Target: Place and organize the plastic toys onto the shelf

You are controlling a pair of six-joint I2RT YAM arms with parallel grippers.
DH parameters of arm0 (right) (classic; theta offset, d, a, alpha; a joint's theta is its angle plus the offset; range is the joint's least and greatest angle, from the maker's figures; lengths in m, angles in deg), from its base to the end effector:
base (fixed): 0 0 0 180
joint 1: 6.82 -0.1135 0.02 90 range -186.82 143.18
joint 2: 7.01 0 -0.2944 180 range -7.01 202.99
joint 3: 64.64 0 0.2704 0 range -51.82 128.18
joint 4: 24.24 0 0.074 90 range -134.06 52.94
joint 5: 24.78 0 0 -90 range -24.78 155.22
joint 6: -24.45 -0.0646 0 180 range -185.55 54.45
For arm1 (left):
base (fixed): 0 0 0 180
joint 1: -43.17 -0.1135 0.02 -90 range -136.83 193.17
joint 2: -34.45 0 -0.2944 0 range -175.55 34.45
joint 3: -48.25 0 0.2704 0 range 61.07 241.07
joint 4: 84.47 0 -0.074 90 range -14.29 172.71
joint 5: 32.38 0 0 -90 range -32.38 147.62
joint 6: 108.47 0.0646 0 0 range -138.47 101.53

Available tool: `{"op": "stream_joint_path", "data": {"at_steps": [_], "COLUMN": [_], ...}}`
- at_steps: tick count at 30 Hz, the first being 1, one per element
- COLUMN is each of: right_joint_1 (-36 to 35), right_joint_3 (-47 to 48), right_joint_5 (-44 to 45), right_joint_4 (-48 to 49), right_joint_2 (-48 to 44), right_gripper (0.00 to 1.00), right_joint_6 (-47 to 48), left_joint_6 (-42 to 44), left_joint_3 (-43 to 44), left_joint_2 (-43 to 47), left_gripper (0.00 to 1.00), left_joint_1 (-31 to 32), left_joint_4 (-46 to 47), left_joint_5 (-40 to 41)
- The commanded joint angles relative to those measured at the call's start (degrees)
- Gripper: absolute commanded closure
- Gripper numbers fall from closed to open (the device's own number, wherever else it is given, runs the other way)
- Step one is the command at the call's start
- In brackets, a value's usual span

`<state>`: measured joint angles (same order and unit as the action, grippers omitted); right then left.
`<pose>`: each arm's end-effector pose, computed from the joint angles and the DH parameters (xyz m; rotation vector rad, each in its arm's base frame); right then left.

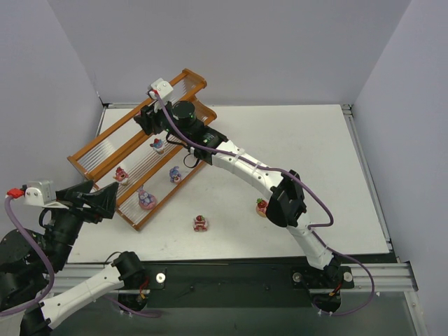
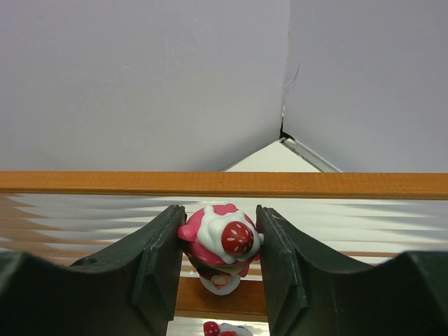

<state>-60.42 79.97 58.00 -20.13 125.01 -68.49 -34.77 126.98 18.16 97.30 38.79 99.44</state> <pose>0.3574 0.4984 0.4308 -0.6728 1.1570 0.9230 0.0256 0.0382 0.4479 -0.1048 1.5098 -0.4530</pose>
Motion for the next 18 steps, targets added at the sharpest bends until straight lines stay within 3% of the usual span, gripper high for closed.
{"op": "stream_joint_path", "data": {"at_steps": [1,10,18], "right_joint_1": [0.43,0.52,0.52], "right_joint_3": [1.28,1.37,1.28], "right_joint_5": [0.63,0.28,-0.33], "right_joint_4": [3.11,2.50,2.50], "right_joint_2": [0.42,0.07,-0.02], "right_gripper": [0.59,0.47,0.49], "right_joint_6": [0.48,0.22,0.30], "left_joint_6": [-0.14,-0.14,-0.14], "left_joint_3": [-0.34,-0.52,-0.43], "left_joint_2": [0.65,1.09,1.18], "left_gripper": [0.14,0.14,0.14], "left_joint_1": [0.19,0.10,0.19], "left_joint_4": [2.35,2.44,2.35], "left_joint_5": [0.89,0.80,0.89]}}
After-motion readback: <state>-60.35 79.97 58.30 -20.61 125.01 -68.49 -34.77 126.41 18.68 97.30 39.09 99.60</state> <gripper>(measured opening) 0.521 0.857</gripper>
